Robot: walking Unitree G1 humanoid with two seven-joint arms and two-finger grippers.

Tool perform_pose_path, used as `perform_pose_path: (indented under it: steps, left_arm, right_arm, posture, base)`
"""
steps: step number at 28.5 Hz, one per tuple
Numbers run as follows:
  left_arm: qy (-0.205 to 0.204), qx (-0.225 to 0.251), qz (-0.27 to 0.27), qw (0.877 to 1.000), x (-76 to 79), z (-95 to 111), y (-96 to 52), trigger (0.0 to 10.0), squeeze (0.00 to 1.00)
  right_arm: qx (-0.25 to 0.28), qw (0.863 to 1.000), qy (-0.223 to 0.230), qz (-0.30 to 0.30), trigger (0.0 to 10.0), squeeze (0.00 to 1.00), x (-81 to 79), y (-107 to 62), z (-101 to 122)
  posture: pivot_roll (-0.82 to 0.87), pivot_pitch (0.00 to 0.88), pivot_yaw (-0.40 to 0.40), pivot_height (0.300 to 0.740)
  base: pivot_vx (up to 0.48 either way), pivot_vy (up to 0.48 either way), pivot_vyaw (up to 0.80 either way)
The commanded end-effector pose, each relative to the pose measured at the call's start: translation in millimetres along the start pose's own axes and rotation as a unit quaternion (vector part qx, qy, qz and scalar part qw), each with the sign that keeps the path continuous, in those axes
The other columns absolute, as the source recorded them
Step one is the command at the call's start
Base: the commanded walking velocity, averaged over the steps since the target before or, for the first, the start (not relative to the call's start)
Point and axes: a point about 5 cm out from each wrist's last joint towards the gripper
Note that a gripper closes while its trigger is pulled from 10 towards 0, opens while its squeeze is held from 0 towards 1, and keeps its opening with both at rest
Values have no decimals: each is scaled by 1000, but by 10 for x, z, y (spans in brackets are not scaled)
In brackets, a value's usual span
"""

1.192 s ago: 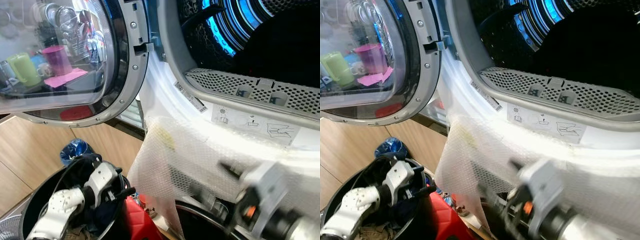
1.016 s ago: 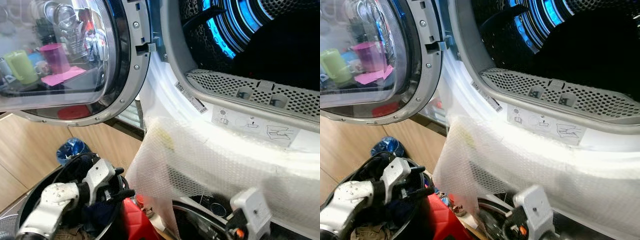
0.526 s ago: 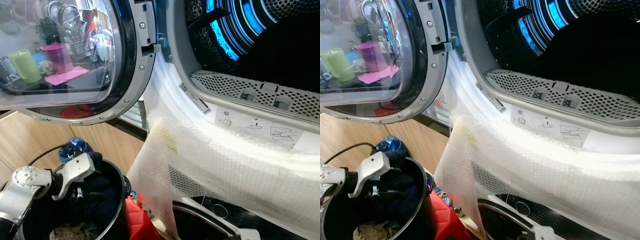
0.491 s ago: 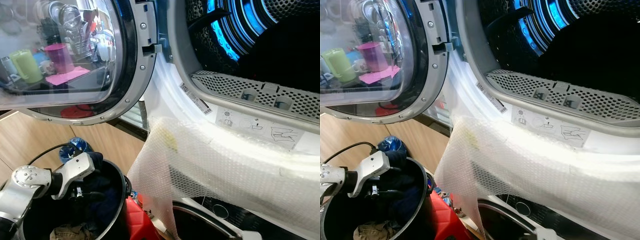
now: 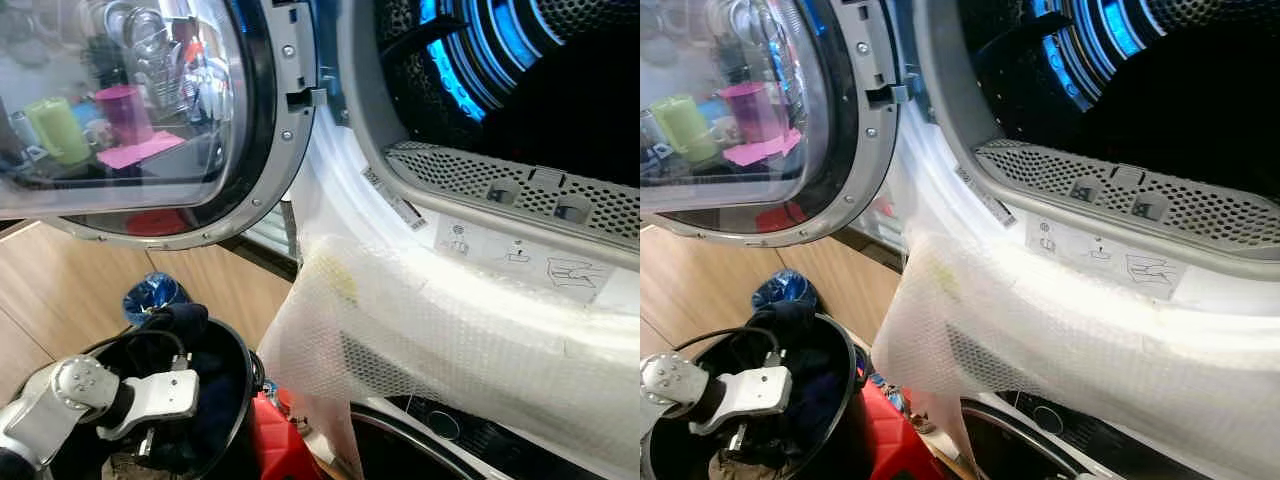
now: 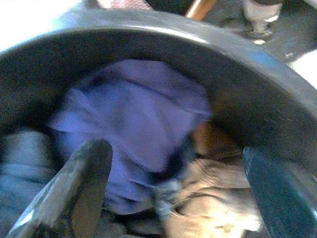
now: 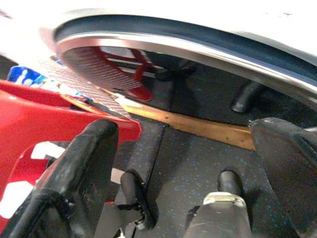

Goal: Clothes washing

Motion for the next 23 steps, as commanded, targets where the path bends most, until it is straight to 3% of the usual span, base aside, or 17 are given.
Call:
perform_pose_path:
  steps: [1,7,12,16,17,18,19,23]
  left_arm:
    - [24,-11,6,1000,-37,-24,33,10000,1000]
    - [77,-12,-21,997,-21,6,243,10000,1000]
    - [72,-9,-23,997,-21,-8,342,10000,1000]
    - [77,-44,-42,995,19,-95,396,10000,1000]
    - [75,-53,-40,995,17,-113,402,10000,624]
    - [70,-59,-37,995,12,-128,404,10000,129]
    - [64,-68,-28,995,-4,-150,416,10000,0]
    - [67,-95,19,993,-44,-181,505,10000,0]
  right_arm:
    - [-1,1000,5,-6,10000,0,4,12,-30]
    - [10,1000,15,-12,10000,0,68,20,-7]
    - [7,1000,2,-3,10000,0,62,27,-27]
    - [12,1000,9,-9,10000,0,109,23,-12]
    - [12,1000,10,-10,10000,0,124,21,-6]
    - [13,1000,10,-10,10000,0,134,19,-1]
    - [13,1000,8,-10,10000,0,150,19,3]
    - [14,1000,5,-8,10000,0,165,28,20]
  posture:
    - [19,64,124,740]
    - [1,62,107,740]
    - [-13,55,96,740]
    - [-20,55,87,740]
    - [-18,55,83,740]
    - [-17,56,81,740]
    - [-17,57,76,740]
    - [-11,59,64,740]
  base:
    - [0,0,0]
    - [0,0,0]
    - [0,0,0]
    - [0,0,0]
    - [0,0,0]
    - [0,0,0]
    - [0,0,0]
    - [0,0,0]
Point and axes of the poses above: a point about 5 cm out from each wrist's last joint towards the gripper, its own y axis pointing out of the wrist towards the gripper, its own z axis along the axis of the wrist's last joint, x = y × z, and after that the axes turned 1 degree about -y, right-handed
